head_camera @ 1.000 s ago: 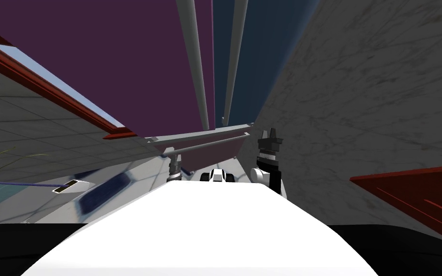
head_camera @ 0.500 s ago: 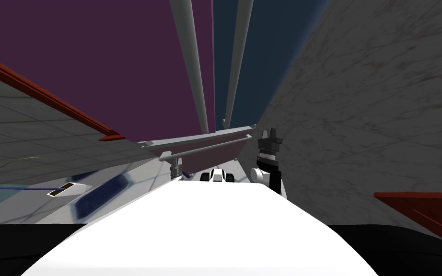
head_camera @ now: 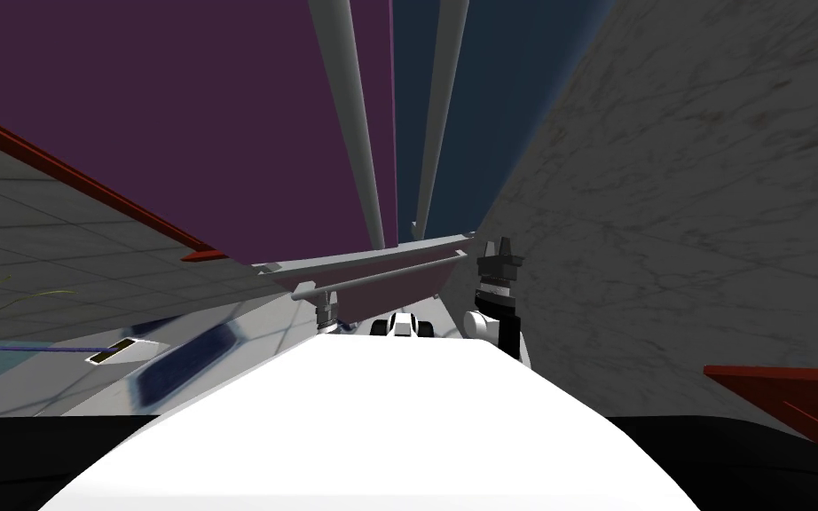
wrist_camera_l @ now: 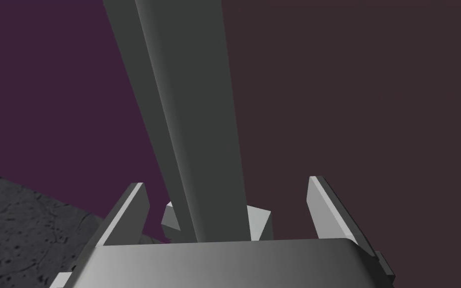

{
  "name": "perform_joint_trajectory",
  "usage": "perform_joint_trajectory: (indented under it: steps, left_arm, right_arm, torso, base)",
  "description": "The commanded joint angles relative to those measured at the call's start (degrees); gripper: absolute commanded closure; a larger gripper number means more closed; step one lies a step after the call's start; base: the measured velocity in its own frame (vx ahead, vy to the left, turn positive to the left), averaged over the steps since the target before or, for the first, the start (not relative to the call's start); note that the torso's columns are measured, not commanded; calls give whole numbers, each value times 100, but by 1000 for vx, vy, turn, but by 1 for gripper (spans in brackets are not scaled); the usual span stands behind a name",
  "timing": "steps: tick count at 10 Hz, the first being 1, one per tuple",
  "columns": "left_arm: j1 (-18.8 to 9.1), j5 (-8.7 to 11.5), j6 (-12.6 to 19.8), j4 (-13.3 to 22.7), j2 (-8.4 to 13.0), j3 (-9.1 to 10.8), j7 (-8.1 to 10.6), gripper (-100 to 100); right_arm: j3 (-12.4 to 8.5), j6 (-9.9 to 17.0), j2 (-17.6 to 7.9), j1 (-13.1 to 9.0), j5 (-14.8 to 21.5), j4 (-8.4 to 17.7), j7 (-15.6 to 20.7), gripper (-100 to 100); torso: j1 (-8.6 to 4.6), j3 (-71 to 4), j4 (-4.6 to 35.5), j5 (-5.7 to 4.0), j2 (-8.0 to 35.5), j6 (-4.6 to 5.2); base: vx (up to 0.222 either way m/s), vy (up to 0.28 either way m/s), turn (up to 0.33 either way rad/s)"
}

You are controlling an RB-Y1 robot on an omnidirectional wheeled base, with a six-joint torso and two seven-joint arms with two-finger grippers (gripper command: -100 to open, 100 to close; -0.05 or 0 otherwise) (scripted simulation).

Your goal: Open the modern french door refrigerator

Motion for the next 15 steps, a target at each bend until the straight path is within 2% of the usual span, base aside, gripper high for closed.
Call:
perform_joint_trajectory:
  steps: [1, 2, 3, 4, 7, 9, 12, 15]
  left_arm:
    - [-104, 39, 348, -215, 110, 52, 55, -100]
    - [-148, 55, 491, -306, 155, 74, 75, -100]
    - [-125, 48, 376, -223, 135, 64, 67, -100]
    - [-59, 23, 206, -124, 64, 31, 35, 100]
    - [53, -17, -150, 104, -49, -24, -16, 100]
    - [14, 7, 78, -142, 58, 8, 55, 100]
    - [44, 25, 394, -377, 154, 31, 126, 100]
    - [113, 19, 430, -435, 168, 15, 160, 100]
  right_arm:
    - [0, 0, 0, 0, 0, 0, 0, 0]
    - [0, 0, 0, 0, 0, 0, 0, 0]
    - [0, 0, 0, 0, 0, 0, 0, 0]
    - [0, 0, 0, 0, 0, 0, 0, 0]
    - [-1, 0, -1, 0, 0, 0, 0, 0]
    - [-1, 0, -1, 1, 0, 0, 0, 0]
    - [1, 0, 1, -2, 0, 0, 0, 0]
    - [0, 0, 0, -1, 0, 0, 0, 0]
  torso:
    - [-1, -2, -1, 0, -4, 0]
    - [1, -5, -2, 0, -8, 1]
    - [4, -7, -3, 1, -11, 1]
    - [9, -7, -3, 3, -11, 0]
    - [38, -19, -28, 28, -43, 1]
    - [32, -15, -23, 24, -34, -4]
    - [-2, 13, -3, 6, 19, -5]
    - [13, -26, 0, -8, -37, 1]
  base:
    - [-11, -35, 19]
    - [-7, -33, 12]
    - [-2, -14, 1]
    - [5, 19, -20]
    - [9, 31, -19]
    - [-36, -22, 7]
    - [-160, -96, 34]
    - [-117, -69, 18]
